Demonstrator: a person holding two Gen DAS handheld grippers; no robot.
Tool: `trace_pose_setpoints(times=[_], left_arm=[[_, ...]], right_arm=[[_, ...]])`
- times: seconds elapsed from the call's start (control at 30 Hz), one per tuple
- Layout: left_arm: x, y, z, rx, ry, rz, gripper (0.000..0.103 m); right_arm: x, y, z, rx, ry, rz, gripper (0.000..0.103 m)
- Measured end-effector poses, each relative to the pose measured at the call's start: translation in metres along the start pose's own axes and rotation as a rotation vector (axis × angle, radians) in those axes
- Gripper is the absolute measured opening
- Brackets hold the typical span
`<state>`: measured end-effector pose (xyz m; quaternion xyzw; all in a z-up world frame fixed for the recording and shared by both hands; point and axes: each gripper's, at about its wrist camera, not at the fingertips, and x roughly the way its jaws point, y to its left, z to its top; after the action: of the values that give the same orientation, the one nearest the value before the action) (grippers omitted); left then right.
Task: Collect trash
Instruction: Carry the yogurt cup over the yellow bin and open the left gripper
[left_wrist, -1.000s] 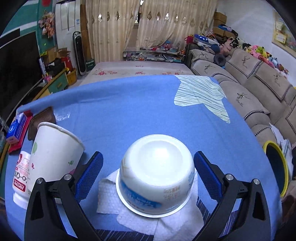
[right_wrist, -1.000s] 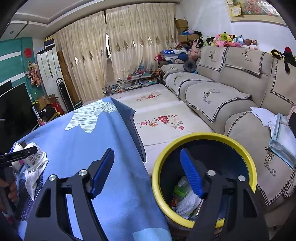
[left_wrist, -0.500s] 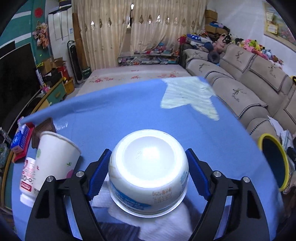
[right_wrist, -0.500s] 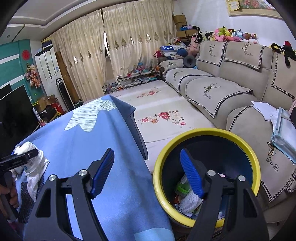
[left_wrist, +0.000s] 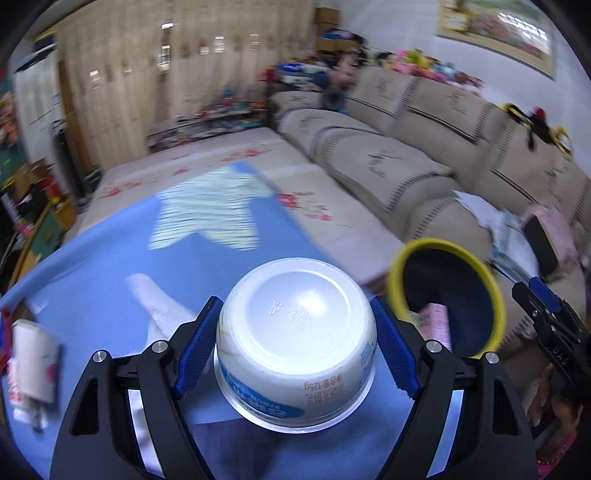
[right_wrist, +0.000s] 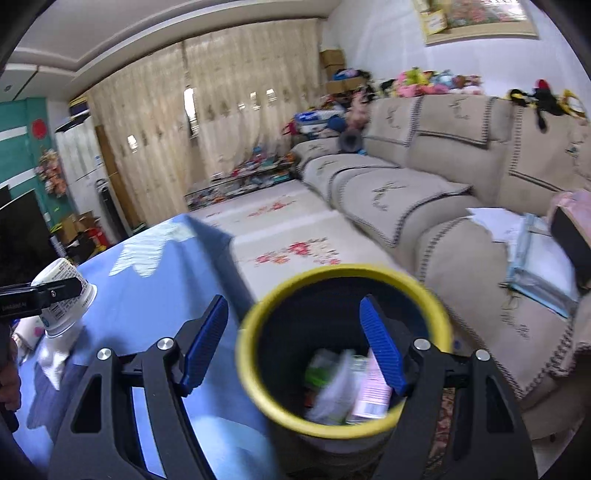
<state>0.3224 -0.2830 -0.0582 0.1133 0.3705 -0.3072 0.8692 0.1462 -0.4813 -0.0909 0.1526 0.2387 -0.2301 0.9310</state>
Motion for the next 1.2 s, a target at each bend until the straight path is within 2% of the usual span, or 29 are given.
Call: trace_pose_setpoints(times=[0.13,0.37,0.57,0.67,0.87,0.97,1.07,1.2], left_arm=[[0.015,-0.056,0.009,0.071,0.009,-0.07,0.079],[0.061,-0.149,0.027,0.164,0.061,-0.164,0.079],[0.111,-0.191,0.036,0.18,0.131,-0.201,0.08],[0.13,-0.199,0.038,0.184,0.163,-0.214,0.081],[0.128,-0.19,0.036,0.154,0.15,-0.218,0.088],[0.101,-0.171,0.034,0.138,0.111,-0.214,0.089],[0.06,-0.138,0.031,0.099,0.032,-0.202,0.093],[-0.001,-0.079,0.016,0.027,-0.091,-0.124,0.096]], right_arm=[[-0.02,-0.052,-0.007,0.061,-0.002,-0.088,0.071],[-0.037,-0.103,-0.015,0.145,-0.008,-0.17,0.071],[-0.046,-0.115,-0.017,0.167,-0.028,-0.178,0.071],[-0.047,-0.118,-0.017,0.177,-0.028,-0.18,0.071],[-0.051,-0.116,-0.014,0.173,-0.039,-0.187,0.072],[-0.05,-0.112,-0.013,0.166,-0.033,-0.178,0.073],[-0.045,-0.102,-0.015,0.147,-0.016,-0.159,0.073],[-0.037,-0.081,-0.016,0.115,0.006,-0.12,0.074]])
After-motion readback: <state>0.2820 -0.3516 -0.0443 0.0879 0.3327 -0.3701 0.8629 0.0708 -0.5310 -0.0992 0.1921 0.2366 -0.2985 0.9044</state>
